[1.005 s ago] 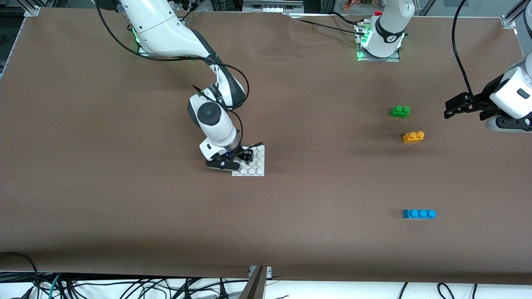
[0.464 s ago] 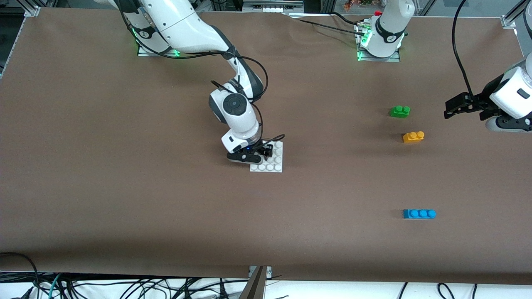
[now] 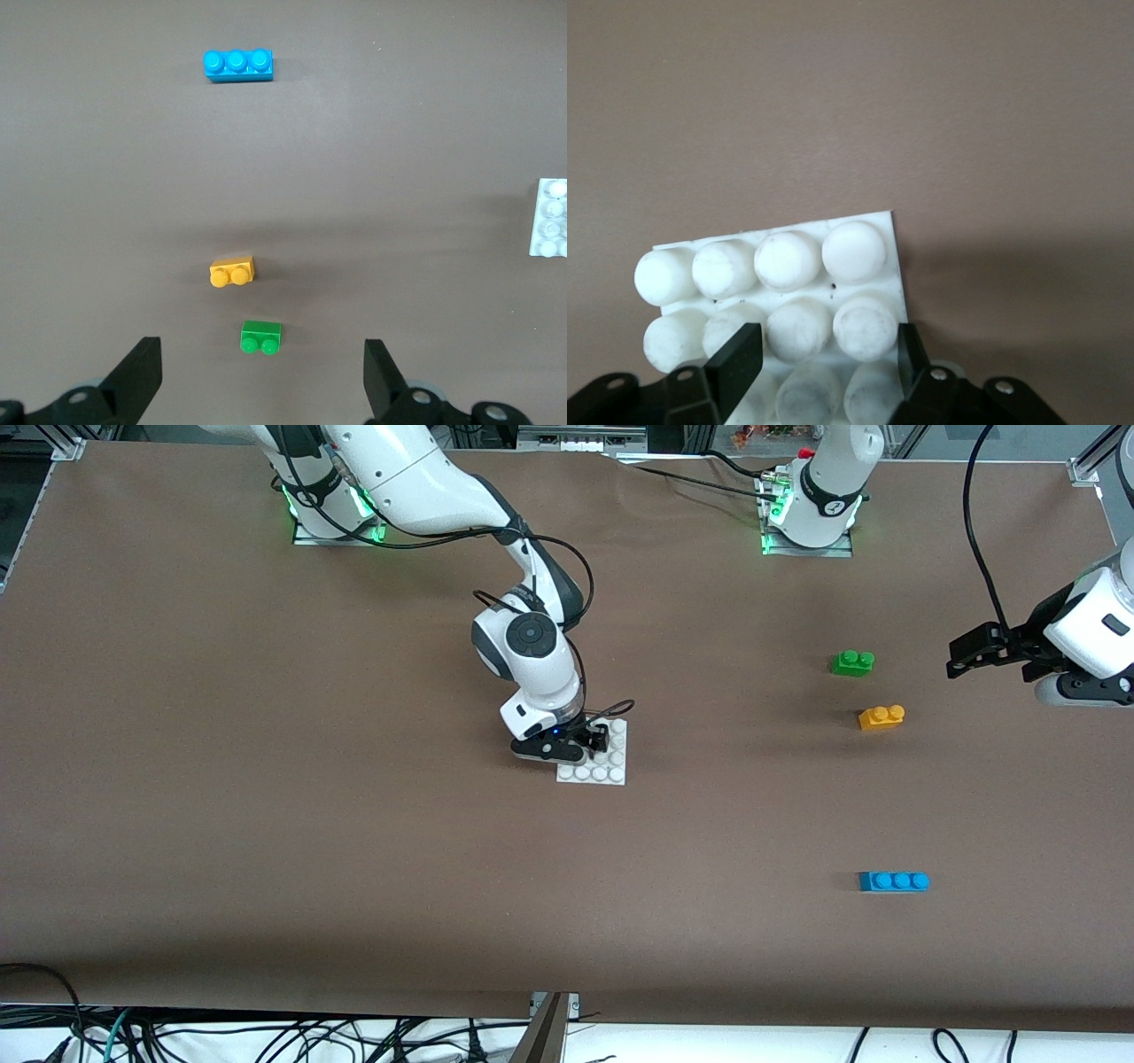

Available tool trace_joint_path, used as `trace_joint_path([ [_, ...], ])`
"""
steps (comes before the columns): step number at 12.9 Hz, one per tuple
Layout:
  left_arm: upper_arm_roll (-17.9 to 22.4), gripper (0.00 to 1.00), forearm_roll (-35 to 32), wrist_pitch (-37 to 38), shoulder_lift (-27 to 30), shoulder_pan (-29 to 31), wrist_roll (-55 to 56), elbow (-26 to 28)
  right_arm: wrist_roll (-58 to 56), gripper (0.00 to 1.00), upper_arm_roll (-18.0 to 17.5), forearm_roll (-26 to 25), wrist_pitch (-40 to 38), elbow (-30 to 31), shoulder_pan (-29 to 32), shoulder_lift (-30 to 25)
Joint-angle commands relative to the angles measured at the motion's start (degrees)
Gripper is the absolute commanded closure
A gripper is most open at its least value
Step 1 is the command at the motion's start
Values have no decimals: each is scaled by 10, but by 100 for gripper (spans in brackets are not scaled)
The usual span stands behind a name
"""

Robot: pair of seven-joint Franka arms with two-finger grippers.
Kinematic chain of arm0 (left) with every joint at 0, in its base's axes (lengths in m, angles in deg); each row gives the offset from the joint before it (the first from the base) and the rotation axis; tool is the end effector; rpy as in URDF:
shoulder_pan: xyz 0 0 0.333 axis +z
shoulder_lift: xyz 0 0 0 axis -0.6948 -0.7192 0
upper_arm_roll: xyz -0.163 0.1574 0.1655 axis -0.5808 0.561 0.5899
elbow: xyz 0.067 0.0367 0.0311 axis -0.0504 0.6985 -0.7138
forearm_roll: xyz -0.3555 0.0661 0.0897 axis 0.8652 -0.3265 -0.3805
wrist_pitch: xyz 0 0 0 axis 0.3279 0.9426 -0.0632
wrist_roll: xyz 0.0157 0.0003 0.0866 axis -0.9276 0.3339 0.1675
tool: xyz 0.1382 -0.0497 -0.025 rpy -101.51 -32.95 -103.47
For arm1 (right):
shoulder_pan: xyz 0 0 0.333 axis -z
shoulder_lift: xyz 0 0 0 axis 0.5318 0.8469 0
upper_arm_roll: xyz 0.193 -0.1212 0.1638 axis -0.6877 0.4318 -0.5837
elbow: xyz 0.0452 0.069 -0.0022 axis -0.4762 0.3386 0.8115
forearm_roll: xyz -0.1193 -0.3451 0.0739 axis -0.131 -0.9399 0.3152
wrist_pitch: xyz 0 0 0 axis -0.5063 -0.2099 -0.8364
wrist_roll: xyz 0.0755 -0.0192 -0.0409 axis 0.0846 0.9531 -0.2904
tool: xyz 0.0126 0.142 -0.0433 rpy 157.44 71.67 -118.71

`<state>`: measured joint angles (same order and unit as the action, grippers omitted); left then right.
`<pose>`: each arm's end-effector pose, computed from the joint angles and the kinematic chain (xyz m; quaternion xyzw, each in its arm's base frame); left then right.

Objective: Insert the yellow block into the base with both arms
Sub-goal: 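Slide the white plate along the table toward the table middle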

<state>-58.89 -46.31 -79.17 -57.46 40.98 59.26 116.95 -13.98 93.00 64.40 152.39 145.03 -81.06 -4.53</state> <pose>0.5468 0.0007 0.4965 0.9993 -0.0060 -0.0363 0.0010 0.5023 0.4969 0.1336 -0.9864 0.1030 -0.0868 0.0944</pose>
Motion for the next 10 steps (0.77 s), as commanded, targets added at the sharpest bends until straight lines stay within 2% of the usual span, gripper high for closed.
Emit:
trace_joint_path([
  [1, 3, 0, -1, 15, -8, -2, -12, -19, 34, 30, 23, 4, 0, -50, -35, 44],
  [10, 3, 0, -1, 15, -8, -2, -12, -19, 87, 30, 33, 3, -1, -89, -70, 68],
])
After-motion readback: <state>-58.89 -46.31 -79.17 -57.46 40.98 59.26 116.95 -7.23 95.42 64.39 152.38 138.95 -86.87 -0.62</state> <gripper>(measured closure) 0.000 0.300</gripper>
